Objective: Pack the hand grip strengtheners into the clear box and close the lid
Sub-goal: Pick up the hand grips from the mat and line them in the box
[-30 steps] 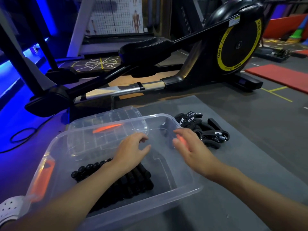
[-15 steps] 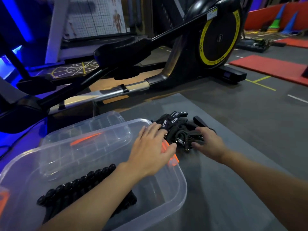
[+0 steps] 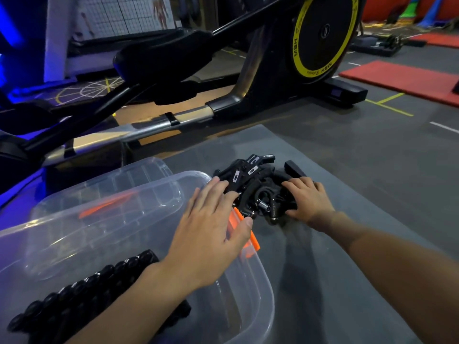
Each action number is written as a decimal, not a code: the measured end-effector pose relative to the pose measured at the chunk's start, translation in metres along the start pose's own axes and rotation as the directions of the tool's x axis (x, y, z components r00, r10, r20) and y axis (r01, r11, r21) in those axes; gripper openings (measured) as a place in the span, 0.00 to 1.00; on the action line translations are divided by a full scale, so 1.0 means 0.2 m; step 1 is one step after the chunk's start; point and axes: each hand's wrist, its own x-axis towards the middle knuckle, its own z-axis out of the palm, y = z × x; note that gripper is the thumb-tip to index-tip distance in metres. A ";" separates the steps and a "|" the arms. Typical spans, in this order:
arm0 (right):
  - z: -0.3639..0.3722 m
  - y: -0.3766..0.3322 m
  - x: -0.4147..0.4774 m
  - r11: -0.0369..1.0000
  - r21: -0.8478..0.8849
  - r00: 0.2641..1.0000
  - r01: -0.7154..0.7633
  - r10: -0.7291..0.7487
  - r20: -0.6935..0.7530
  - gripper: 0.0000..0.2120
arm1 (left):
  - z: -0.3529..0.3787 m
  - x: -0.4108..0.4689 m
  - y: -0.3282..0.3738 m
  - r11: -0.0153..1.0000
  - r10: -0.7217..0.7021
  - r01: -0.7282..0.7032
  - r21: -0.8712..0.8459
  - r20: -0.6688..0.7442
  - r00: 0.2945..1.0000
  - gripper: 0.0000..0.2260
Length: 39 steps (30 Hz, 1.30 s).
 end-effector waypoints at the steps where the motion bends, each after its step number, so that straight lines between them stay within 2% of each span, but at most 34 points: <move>1: 0.00 -0.01 0.01 1.000 -0.016 1.000 -0.003 0.003 -0.008 0.39 | 0.00 0.00 0.00 1.000 -0.003 0.003 -0.002 0.000 1.000 0.31; 9: -0.08 0.02 -0.04 0.997 -0.074 0.998 0.026 -0.029 -0.047 0.36 | -0.01 0.01 0.01 1.000 -0.005 0.004 0.029 0.018 1.000 0.32; 13: -0.20 0.03 -0.14 0.996 0.082 0.982 -0.020 0.035 -0.187 0.30 | -0.02 0.01 0.02 0.999 0.000 -0.001 0.034 0.025 1.000 0.34; 16: -0.38 -0.04 -0.22 0.967 0.256 0.962 -0.011 0.080 -0.260 0.21 | -0.04 0.01 0.03 1.000 -0.003 0.003 -0.007 0.026 1.000 0.32; 19: -0.57 -0.16 -0.29 0.862 0.506 0.963 -0.011 0.146 -0.228 0.18 | -0.09 0.01 0.05 0.980 -0.049 0.036 -0.197 -0.061 0.997 0.22; 21: -0.68 -0.27 -0.35 0.747 0.665 0.971 -0.017 0.169 -0.166 0.17 | -0.14 -0.01 0.09 0.931 -0.073 -0.005 -0.365 -0.199 0.977 0.18; 23: -0.77 -0.38 -0.41 0.673 0.739 0.980 -0.005 0.150 -0.130 0.16 | -0.22 -0.04 0.13 0.875 -0.081 -0.073 -0.478 -0.294 0.952 0.17; 26: -0.90 -0.54 -0.51 0.626 0.779 0.992 0.030 0.074 -0.098 0.14 | -0.33 -0.09 0.16 0.845 -0.075 -0.161 -0.509 -0.410 0.909 0.14; 29: -0.99 -0.68 -0.57 0.501 0.864 0.998 0.044 0.009 -0.055 0.10 | -0.43 -0.15 0.14 0.828 -0.117 -0.190 -0.527 -0.495 0.861 0.13; 33: -1.05 -0.84 -0.63 0.395 0.918 0.996 0.032 -0.084 0.002 0.09 | -0.54 -0.24 0.08 0.858 -0.117 -0.208 -0.470 -0.572 0.812 0.12; 34: -1.05 -0.87 -0.64 0.387 0.921 0.994 0.030 -0.105 0.012 0.12 | -0.56 -0.26 0.06 0.862 -0.127 -0.195 -0.468 -0.572 0.810 0.11; 36: -1.01 -0.90 -0.64 0.491 0.868 0.995 0.069 -0.098 -0.024 0.17 | -0.58 -0.30 0.00 0.853 -0.182 -0.140 -0.503 -0.537 0.823 0.10; 37: -0.98 -0.90 -0.63 0.568 0.817 0.994 0.102 -0.093 -0.060 0.17 | -0.58 -0.31 -0.03 0.848 -0.213 -0.103 -0.520 -0.512 0.832 0.10; 39: -0.90 -0.88 -0.60 0.644 0.752 0.990 0.138 -0.106 -0.091 0.12 | -0.54 -0.34 -0.11 0.837 -0.272 -0.020 -0.546 -0.448 0.852 0.09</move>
